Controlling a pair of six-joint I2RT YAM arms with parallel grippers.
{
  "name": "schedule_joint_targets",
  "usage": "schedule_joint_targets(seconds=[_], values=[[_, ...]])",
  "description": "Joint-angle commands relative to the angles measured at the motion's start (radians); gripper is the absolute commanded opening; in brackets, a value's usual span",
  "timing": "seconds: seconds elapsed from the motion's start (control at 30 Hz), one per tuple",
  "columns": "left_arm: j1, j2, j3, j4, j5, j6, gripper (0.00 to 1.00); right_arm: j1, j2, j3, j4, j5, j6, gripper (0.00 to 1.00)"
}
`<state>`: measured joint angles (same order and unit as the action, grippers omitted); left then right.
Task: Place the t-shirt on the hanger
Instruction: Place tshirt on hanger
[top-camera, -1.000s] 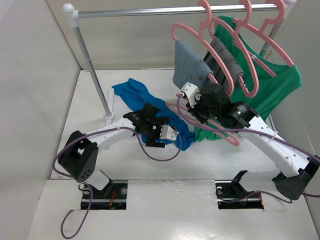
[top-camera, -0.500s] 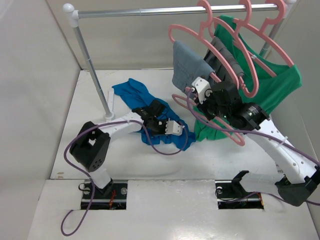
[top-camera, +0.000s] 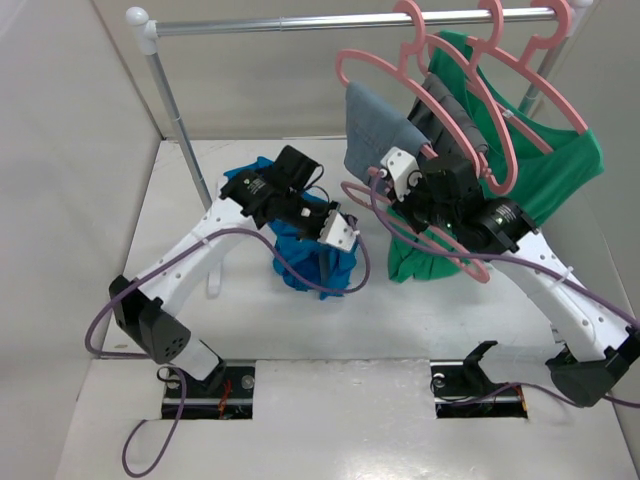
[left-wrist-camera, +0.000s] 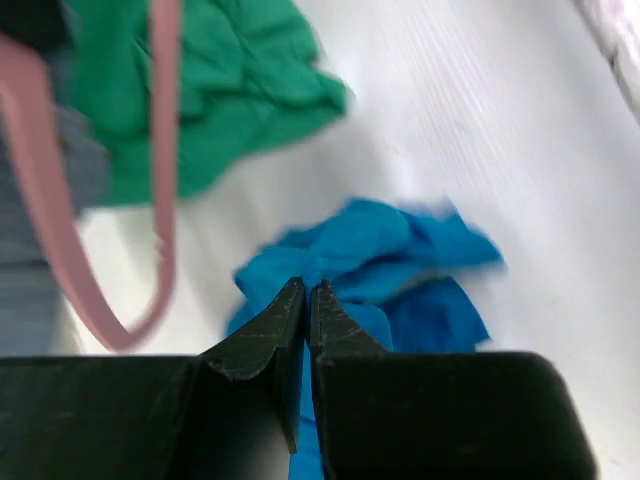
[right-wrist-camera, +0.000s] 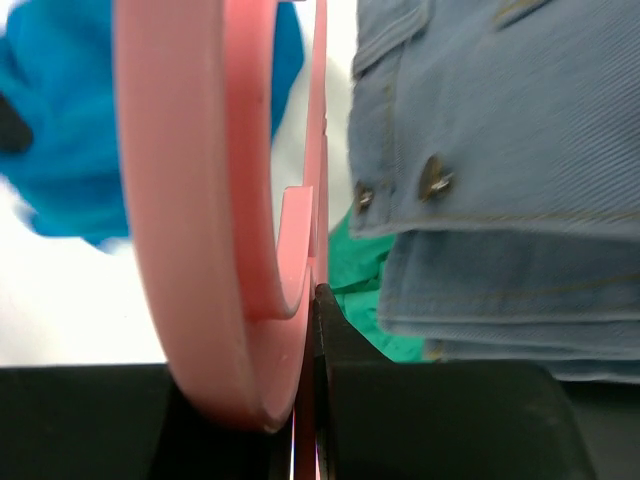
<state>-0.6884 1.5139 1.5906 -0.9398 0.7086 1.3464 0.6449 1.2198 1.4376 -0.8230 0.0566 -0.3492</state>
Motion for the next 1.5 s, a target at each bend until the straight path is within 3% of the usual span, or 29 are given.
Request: schedule_joint_targets(seconds=[0.0, 0.17, 0.37, 0.4, 0.43, 0.5, 0.6, 0.63, 0.67, 0.77, 0.9, 1.07, 1.1, 1.13, 1.17, 1.23, 1.37, 1.4, 1.47], values=[[-0.005, 0.086, 0.106, 0.004, 0.14, -0.006, 0.0, -0.017, 0.02, 0.093, 0.027, 0.0, -0.013, 0.0], [0.115, 0.262, 0.132, 0.116, 0.134, -0.096, 0.0, -0.017, 0.029, 0.093, 0.038, 0.02, -0.013, 0.0], [0.164, 0.417, 0.166, 0.354, -0.007, -0.294, 0.2, -0.017, 0.047, 0.093, 0.047, 0.02, -0.013, 0.0], [0.173, 0.43, 0.157, 0.421, -0.053, -0.359, 0.28, -0.017, 0.047, 0.093, 0.056, 0.02, -0.013, 0.0], [0.173, 0.43, 0.148, 0.462, -0.092, -0.403, 0.49, -0.017, 0.047, 0.093, 0.056, 0.02, -0.013, 0.0], [0.164, 0.408, 0.126, 0.521, -0.17, -0.476, 0.56, -0.017, 0.057, 0.093, 0.056, 0.009, -0.013, 0.0], [0.177, 0.326, 0.117, 0.582, -0.17, -0.628, 0.69, -0.017, 0.057, 0.103, 0.056, 0.0, -0.013, 0.0], [0.178, 0.297, 0.117, 0.591, -0.14, -0.668, 0.8, -0.017, 0.057, 0.103, 0.056, 0.0, -0.013, 0.0], [0.191, 0.264, 0.108, 0.592, -0.123, -0.702, 1.0, -0.017, 0.057, 0.103, 0.056, -0.012, -0.013, 0.0], [0.201, 0.137, 0.066, 0.521, -0.081, -0.704, 1.0, -0.017, 0.047, 0.093, 0.065, -0.037, -0.013, 0.0], [0.201, -0.007, -0.091, 0.365, -0.032, -0.571, 1.0, -0.017, 0.047, 0.083, 0.065, -0.037, -0.022, 0.0], [0.175, -0.173, -0.453, 0.319, -0.109, -0.452, 0.99, 0.001, 0.038, 0.064, 0.056, -0.06, -0.031, 0.0], [0.155, -0.19, -0.501, 0.332, -0.176, -0.452, 0.95, 0.001, 0.026, 0.064, 0.056, -0.06, -0.031, 0.0], [0.127, -0.201, -0.542, 0.382, -0.217, -0.501, 0.77, 0.01, 0.026, 0.064, 0.056, -0.06, -0.031, 0.0], [0.098, -0.21, -0.608, 0.413, -0.262, -0.538, 0.67, 0.01, 0.026, 0.055, 0.047, -0.06, -0.031, 0.0], [0.02, -0.21, -0.647, 0.473, -0.349, -0.595, 0.57, 0.021, 0.017, 0.055, 0.036, -0.06, -0.031, 0.0], [-0.005, -0.184, -0.681, 0.577, -0.408, -0.688, 0.6, 0.042, 0.007, 0.032, 0.027, -0.06, -0.031, 0.0], [-0.005, -0.175, -0.707, 0.604, -0.419, -0.719, 0.72, 0.042, -0.002, 0.002, 0.018, -0.06, -0.022, 0.0], [-0.005, -0.175, -0.716, 0.668, -0.419, -0.745, 0.77, 0.042, -0.026, -0.026, 0.018, -0.051, -0.01, 0.0]])
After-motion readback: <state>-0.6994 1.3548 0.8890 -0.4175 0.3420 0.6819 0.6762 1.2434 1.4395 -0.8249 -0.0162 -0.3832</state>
